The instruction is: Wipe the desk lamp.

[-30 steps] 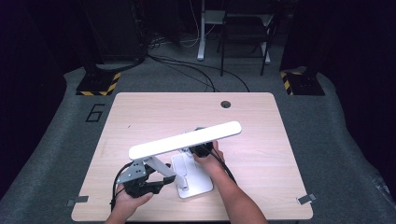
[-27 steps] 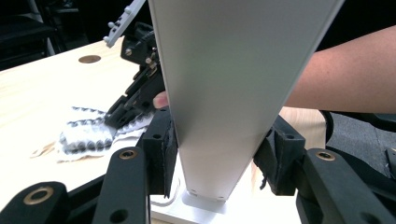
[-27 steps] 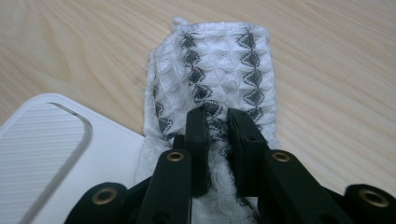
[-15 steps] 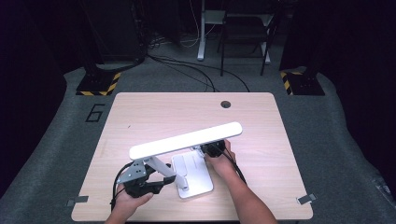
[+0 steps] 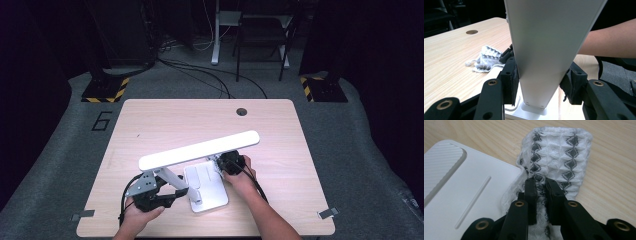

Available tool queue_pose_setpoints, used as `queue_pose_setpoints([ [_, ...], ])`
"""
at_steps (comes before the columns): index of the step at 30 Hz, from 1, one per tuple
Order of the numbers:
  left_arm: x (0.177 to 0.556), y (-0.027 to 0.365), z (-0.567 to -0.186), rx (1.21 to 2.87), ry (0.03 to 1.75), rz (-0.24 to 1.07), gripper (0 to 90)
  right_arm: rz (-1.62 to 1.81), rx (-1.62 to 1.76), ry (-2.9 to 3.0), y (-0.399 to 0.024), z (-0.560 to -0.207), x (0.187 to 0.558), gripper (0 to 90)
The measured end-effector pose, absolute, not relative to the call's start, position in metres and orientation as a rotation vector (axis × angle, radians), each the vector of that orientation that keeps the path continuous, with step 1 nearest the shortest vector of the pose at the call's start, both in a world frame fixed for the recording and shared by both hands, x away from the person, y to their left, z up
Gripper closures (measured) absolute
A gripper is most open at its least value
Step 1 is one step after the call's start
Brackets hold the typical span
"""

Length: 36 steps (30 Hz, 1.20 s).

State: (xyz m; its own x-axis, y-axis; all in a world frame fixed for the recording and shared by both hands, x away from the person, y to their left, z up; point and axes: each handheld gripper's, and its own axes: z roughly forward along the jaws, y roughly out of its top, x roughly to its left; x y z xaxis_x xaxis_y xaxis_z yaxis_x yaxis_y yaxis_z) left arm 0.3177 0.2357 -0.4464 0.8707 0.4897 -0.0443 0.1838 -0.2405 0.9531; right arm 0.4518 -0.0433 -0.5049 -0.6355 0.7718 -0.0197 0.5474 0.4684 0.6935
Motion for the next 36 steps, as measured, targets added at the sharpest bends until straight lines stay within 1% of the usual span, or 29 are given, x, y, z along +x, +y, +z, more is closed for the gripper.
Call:
queue_pose_setpoints([
  [7, 0.319, 0.236, -0.447, 1.815, 0.497, 0.299, 53.0, 1.037, 1.177, 2.379, -0.053, -0.51, 0.442, 81.1],
  [12, 0.319, 0.236, -0.447, 1.814, 0.498, 0.293, 53.0, 1.014, 1.194, 2.427, -0.055, -0.507, 0.439, 81.1],
  [22, 0.319, 0.235, -0.447, 1.811, 0.493, 0.291, 53.0, 1.016, 1.141, 2.423, -0.059, -0.508, 0.42, 81.3],
  [30, 0.318, 0.234, -0.448, 1.803, 0.502, 0.299, 52.9, 1.035, 1.108, 2.423, -0.068, -0.51, 0.397, 81.3],
  [36, 0.318, 0.234, -0.448, 1.8, 0.504, 0.3, 52.9, 1.051, 1.076, 2.437, -0.078, -0.511, 0.372, 81.3],
])
